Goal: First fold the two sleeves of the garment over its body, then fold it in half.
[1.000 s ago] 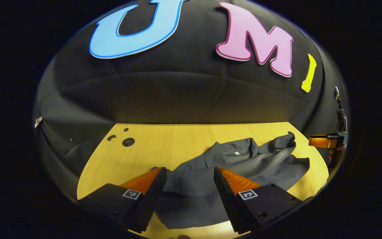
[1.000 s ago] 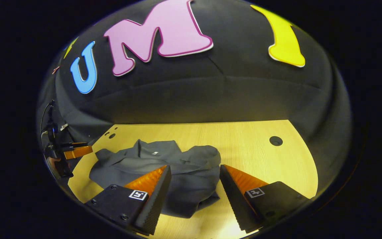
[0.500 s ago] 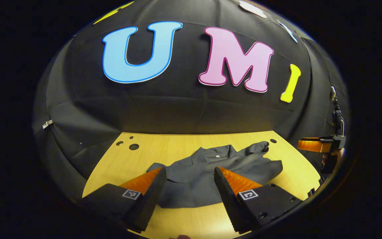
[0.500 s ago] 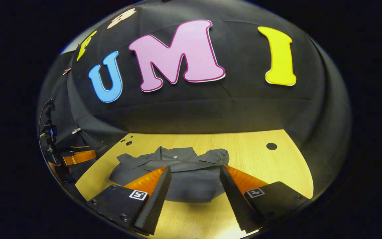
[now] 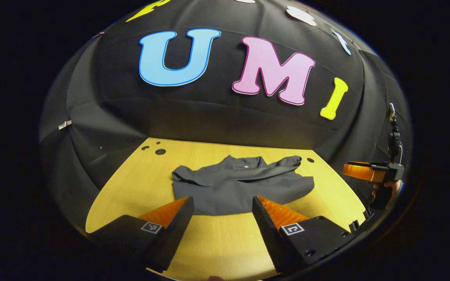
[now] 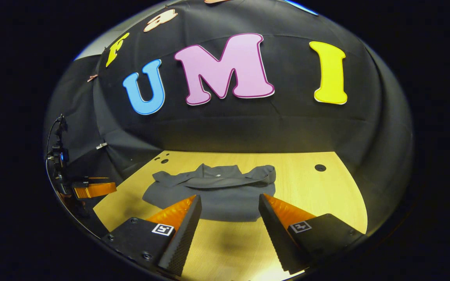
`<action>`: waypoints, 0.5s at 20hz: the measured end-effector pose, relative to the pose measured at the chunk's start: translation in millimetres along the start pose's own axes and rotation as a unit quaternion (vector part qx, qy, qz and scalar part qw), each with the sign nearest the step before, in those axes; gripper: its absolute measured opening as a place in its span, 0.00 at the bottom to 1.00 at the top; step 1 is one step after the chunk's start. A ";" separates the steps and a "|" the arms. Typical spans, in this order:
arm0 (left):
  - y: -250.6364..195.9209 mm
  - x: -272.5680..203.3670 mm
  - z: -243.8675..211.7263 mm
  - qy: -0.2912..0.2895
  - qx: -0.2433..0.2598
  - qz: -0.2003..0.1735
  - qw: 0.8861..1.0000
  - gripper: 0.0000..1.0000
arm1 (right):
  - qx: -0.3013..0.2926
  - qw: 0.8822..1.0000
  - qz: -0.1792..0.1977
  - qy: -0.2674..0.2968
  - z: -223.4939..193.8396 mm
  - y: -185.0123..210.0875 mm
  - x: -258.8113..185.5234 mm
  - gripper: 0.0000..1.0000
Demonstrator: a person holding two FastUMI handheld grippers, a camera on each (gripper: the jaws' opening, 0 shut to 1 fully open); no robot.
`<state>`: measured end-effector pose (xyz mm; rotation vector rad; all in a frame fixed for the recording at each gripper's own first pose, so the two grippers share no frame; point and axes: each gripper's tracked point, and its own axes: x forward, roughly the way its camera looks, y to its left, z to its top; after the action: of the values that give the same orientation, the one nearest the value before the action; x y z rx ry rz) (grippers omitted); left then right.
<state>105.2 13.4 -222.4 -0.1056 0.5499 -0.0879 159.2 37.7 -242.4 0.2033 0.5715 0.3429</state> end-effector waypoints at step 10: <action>-24.0 -14.5 -35.5 0.022 0.000 0.037 0.999 0.95 | -0.020 0.998 0.025 0.045 -32.9 0.7 7.7 0.91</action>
<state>72.9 -11.4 -242.0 -0.0825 0.5980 -0.0181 146.7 44.4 -273.2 0.1639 0.6490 0.4135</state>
